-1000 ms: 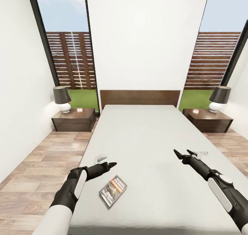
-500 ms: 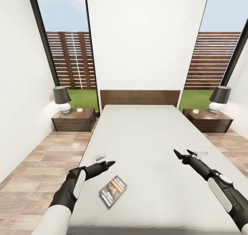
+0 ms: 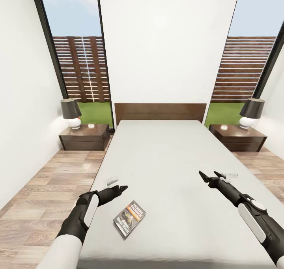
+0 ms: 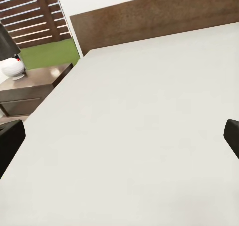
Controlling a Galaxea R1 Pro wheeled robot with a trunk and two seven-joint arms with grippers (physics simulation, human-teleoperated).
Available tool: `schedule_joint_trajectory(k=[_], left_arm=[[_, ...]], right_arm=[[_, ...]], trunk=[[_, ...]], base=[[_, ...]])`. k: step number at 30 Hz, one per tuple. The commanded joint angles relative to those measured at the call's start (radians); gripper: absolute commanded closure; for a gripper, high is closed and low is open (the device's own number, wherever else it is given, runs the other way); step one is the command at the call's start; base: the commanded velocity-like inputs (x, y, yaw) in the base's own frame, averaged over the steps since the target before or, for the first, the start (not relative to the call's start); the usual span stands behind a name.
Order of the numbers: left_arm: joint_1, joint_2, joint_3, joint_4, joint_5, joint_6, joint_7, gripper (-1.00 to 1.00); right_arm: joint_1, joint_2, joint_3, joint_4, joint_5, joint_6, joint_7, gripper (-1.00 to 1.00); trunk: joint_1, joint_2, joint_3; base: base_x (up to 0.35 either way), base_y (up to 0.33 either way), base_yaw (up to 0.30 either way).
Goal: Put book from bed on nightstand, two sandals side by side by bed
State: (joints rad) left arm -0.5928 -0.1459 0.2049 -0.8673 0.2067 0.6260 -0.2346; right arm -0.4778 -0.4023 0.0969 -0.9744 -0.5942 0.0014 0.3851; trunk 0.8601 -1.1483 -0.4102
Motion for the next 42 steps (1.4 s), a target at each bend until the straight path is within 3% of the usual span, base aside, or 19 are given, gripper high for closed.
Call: schedule_joint_trajectory(k=[1,42], left_arm=[[-0.001,-0.001,0.005,-0.001,0.008,0.008,-0.001,-1.00],[-0.001,-0.003,0.004,0.013,0.019,-0.032,0.003,-1.00]], right_arm=[[-0.001,-0.001,0.003,0.000,-0.010,0.000,0.001,-1.00],[-0.001,0.000,0.004,0.000,-0.010,0.000,0.001,-1.00]], trunk=[[0.000,-0.001,-0.001],[0.000,-0.001,-0.001]], base=[[0.000,0.000,0.000],[0.019,0.000,0.000]])
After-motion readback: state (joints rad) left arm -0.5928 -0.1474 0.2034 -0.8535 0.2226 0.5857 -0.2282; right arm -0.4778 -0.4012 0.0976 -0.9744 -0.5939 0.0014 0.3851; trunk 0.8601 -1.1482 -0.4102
